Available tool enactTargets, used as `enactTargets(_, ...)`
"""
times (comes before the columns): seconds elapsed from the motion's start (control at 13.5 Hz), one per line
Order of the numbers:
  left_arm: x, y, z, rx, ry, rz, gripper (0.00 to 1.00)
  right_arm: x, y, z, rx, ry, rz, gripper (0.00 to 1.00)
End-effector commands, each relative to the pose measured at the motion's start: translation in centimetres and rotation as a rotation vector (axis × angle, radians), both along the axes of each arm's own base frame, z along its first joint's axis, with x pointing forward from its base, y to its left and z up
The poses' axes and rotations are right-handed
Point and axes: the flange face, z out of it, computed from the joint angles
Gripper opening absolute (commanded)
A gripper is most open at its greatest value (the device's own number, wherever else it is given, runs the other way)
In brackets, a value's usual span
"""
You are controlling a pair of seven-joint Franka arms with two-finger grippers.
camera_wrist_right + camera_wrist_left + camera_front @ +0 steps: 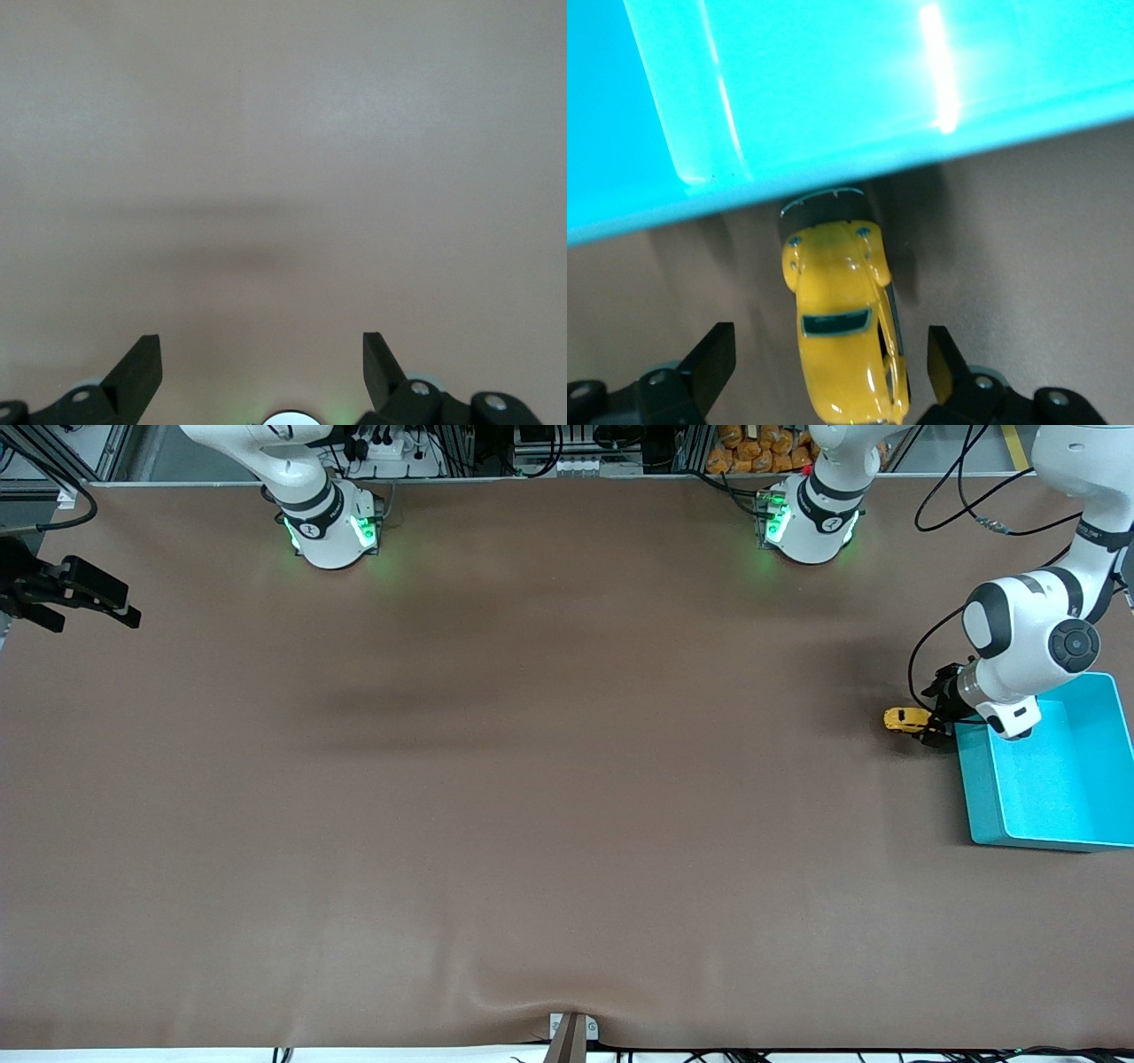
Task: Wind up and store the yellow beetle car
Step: 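Lower the left gripper onto the yellow car beside the box and grasp it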
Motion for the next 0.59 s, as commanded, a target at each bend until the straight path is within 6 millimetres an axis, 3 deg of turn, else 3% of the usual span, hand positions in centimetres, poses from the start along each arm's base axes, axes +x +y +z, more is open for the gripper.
enactTargets(0.0,-0.1,0.2,-0.3,0.013,-0.011,0.002,0.56,-1.0,0.1,0.4,-0.013,-0.014,0.015,1.00)
enactTargets(0.22,-0.1,0.1,-0.2,0.017,-0.011,-0.005,0.26,-1.0,-0.9,0.2,-0.013,-0.006,-0.001,1.00)
enactTargets(0.52,0.5,0.0,1.1,0.027,-0.037,-0.012,0.16,-0.9,-1.0,-0.1,-0.007,-0.005,-0.005,1.00)
